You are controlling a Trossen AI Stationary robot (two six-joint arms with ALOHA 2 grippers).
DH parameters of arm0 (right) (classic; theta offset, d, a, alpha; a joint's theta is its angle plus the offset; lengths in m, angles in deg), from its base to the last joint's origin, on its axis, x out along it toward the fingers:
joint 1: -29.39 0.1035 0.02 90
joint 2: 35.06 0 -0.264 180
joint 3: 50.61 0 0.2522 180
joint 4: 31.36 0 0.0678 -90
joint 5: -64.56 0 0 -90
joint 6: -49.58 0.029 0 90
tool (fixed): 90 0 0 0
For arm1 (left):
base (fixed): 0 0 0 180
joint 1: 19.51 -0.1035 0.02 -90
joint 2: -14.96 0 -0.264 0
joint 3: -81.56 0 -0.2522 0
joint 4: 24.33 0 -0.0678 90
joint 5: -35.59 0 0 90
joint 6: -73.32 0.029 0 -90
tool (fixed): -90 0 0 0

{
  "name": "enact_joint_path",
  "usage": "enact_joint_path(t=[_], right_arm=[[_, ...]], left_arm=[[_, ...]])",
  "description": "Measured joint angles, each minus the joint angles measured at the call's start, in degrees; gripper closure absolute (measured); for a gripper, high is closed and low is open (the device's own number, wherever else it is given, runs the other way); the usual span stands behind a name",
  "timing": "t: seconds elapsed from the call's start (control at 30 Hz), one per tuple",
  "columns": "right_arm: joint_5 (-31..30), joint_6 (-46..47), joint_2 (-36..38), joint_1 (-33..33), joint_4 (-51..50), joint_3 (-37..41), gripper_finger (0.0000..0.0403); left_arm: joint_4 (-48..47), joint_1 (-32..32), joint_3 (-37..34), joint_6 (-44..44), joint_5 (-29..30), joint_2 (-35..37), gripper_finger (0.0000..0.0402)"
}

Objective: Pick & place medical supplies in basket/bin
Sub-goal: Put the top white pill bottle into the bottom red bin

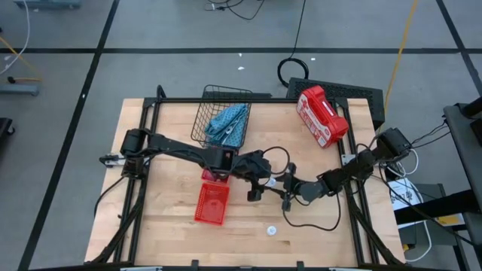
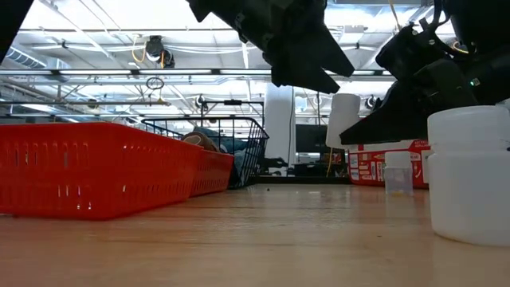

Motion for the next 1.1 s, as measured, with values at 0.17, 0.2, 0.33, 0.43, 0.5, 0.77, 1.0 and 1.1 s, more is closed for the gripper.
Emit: enact_joint_path(t=[0.17,0.2,0.33,0.43,0.5,0.77,1.0,1.1], right_arm=[[0.25,-0.51,0.00,-0.69,1.12,0.00,0.0258],[0.86,-1.22,0.00,-0.71,1.94,0.00,0.0258],[1.48,-4.47,0.00,-0.67,6.11,0.00,0.0260],[1.52,-5.50,0.00,-0.69,6.81,0.00,0.0261],[1.52,-5.57,0.00,-0.69,6.79,0.00,0.0259],[1.54,-5.57,0.00,-0.69,6.77,0.00,0.0261],[1.55,-5.42,0.00,-0.67,6.28,0.00,0.0260],[1.54,-5.38,0.00,-0.67,6.15,0.00,0.0261]], left_arm=[[-0.17,0.00,0.00,0.11,-0.06,0.00,0.0117],[-0.22,0.00,0.00,0.11,-0.06,0.00,0.0117],[-0.26,0.00,0.00,0.11,-0.05,0.00,0.0117],[-0.28,0.00,0.00,0.07,0.35,-0.02,0.0117],[-0.28,-0.03,0.00,-0.17,0.40,-0.02,0.0117],[-0.17,-0.13,-0.07,-0.23,0.01,-1.37,0.0117],[0.56,0.45,-0.07,1.03,0.93,-2.14,0.0117],[-0.19,0.53,-0.07,0.52,1.33,-1.17,0.0117]])
